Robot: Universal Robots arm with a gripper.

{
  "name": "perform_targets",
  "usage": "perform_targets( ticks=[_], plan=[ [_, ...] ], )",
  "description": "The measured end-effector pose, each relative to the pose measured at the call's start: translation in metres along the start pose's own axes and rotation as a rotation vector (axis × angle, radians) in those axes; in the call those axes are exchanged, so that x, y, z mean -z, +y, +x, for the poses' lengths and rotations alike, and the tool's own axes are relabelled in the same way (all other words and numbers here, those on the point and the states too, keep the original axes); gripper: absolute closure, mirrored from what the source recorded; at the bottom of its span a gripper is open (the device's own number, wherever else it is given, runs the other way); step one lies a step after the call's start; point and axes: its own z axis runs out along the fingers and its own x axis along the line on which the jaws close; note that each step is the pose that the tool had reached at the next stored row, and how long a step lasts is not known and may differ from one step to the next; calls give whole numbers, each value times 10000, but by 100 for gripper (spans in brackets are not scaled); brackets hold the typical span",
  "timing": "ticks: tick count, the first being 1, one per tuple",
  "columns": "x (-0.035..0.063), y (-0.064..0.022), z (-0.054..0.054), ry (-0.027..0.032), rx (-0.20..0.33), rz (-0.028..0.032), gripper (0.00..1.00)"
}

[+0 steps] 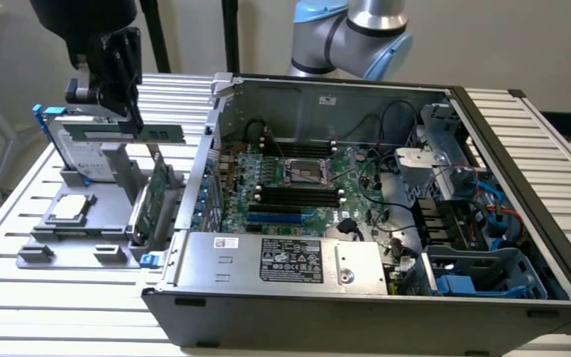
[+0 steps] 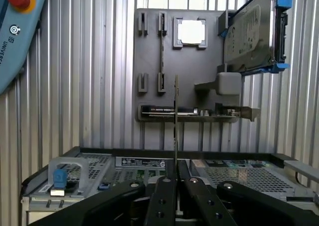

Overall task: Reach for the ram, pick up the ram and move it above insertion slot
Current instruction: 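Pick up the ram and move it above insertion slot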

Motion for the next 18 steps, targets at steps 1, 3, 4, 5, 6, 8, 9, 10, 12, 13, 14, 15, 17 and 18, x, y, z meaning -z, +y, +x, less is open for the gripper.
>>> perform_targets(
  ticks=[1,3,4,5,6,8,9,10,12,13,14,15,17,18],
  plan=[
    [1,-33,-5,-8,0,0,87],
    [3,-100,-15,-24,0,1,87],
    [4,-134,-20,-32,0,1,87],
    [5,-169,-25,-40,0,0,87],
    [5,-204,-29,-49,0,1,87],
    [6,-277,-39,-65,2,0,87],
    [6,-313,-44,-74,1,1,87],
    [7,-348,-48,-81,1,0,87],
    [8,-421,-58,-97,1,-1,87],
    [8,-457,-63,-105,2,0,87],
    [9,-493,-68,-111,3,0,87],
    [9,-531,-73,-119,2,-1,87],
    [10,-608,-84,-134,2,0,87],
    [11,-646,-89,-139,3,-1,87]
  ],
)
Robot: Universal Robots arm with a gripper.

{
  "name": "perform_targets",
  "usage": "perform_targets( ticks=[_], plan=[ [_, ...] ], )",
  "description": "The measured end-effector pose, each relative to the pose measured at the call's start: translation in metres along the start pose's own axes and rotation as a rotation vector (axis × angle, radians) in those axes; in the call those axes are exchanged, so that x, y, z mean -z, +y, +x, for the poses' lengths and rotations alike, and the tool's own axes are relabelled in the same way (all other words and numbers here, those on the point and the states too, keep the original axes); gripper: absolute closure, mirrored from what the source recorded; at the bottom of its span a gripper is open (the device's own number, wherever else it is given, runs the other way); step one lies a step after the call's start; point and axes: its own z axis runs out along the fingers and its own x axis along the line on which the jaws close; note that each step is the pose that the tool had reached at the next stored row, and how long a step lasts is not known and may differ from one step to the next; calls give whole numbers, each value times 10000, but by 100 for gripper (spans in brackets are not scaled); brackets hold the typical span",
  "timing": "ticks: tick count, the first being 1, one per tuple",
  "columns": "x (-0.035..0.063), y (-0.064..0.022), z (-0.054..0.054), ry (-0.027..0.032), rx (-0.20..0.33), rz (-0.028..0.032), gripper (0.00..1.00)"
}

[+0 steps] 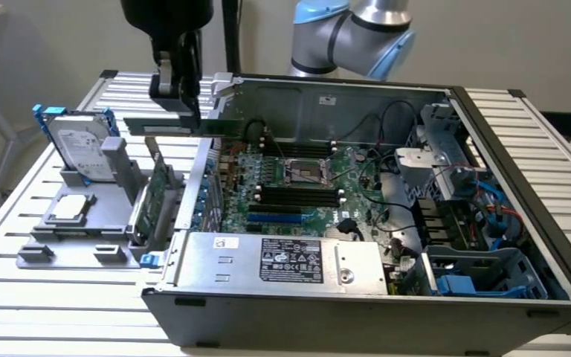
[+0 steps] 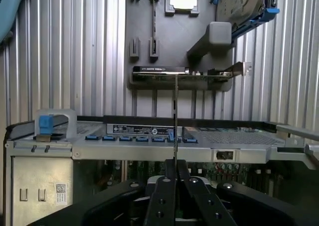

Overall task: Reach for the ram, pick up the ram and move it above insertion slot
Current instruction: 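Pick up the ram and move it above insertion slot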

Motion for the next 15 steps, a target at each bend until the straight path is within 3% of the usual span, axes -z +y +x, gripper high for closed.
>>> perform_targets(
  ticks=[15],
  plan=[
    [2,-571,-122,-50,1,0,87]
  ],
)
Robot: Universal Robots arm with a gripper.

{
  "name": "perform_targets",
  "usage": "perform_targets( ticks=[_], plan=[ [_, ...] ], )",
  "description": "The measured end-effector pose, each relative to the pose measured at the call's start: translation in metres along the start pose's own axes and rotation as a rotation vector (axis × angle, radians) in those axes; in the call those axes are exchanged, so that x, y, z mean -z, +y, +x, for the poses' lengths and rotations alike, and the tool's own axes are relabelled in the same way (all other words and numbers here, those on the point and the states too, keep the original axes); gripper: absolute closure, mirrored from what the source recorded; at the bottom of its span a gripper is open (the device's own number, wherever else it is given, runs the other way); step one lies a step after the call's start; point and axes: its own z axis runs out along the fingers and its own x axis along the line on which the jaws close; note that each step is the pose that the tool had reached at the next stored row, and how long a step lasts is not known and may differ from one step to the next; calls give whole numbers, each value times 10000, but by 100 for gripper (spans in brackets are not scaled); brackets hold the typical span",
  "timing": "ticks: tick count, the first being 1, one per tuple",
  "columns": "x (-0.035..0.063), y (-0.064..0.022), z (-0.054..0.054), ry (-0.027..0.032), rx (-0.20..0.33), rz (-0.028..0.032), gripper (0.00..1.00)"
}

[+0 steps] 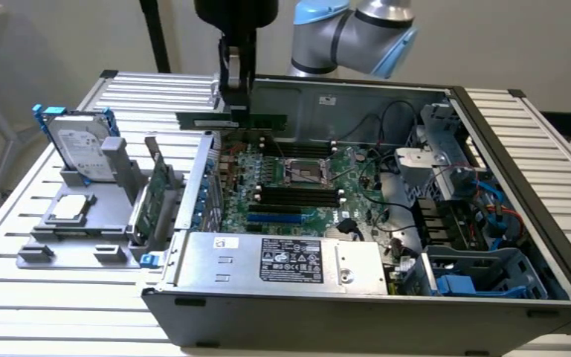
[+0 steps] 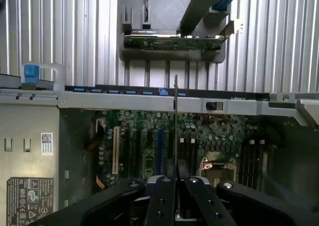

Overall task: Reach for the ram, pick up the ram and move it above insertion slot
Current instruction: 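Pick up the ram and move it above insertion slot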

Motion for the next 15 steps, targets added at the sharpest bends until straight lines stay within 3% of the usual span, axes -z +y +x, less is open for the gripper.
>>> perform_targets(
  ticks=[15],
  plan=[
    [-29,-503,-232,0,0,-1,87]
  ],
)
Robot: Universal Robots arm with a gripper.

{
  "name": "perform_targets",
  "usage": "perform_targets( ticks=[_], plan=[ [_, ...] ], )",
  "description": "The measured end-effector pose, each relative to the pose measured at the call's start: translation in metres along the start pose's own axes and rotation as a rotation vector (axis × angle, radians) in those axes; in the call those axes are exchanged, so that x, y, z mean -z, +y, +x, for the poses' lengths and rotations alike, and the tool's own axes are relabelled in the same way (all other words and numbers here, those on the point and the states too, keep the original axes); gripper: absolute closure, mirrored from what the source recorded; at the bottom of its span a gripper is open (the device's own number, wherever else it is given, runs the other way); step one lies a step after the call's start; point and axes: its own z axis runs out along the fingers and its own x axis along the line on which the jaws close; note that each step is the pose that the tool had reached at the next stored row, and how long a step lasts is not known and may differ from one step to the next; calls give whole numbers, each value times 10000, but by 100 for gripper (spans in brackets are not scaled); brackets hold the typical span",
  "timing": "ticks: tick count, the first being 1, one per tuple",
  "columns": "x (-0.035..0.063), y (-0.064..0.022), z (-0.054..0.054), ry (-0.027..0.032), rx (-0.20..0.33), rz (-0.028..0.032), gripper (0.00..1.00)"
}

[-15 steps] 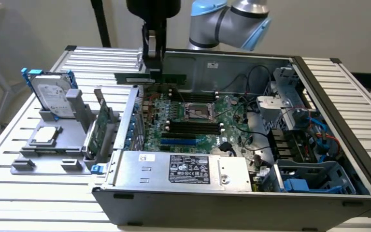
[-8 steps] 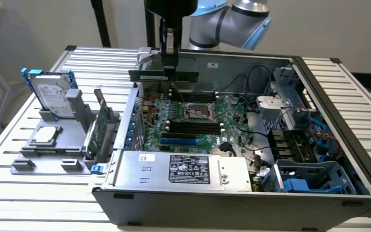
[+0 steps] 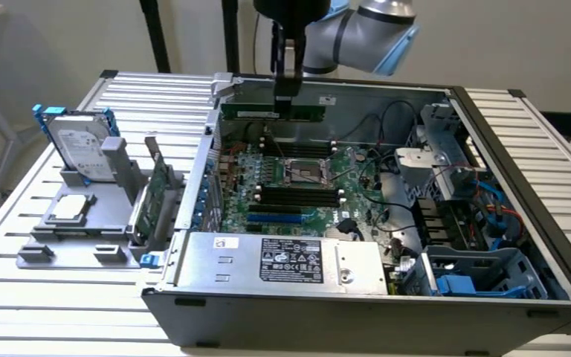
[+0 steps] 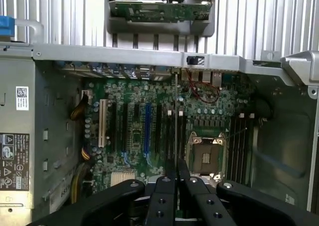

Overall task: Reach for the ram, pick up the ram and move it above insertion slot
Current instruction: 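Pick up the ram and move it above insertion slot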

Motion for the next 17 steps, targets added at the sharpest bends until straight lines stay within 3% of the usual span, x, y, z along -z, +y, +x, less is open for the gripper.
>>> perform_targets(
  ticks=[7,17],
  plan=[
    [-47,-187,-140,-1,0,1,87],
    [-117,-281,-240,-5,-177,13,87]
  ],
)
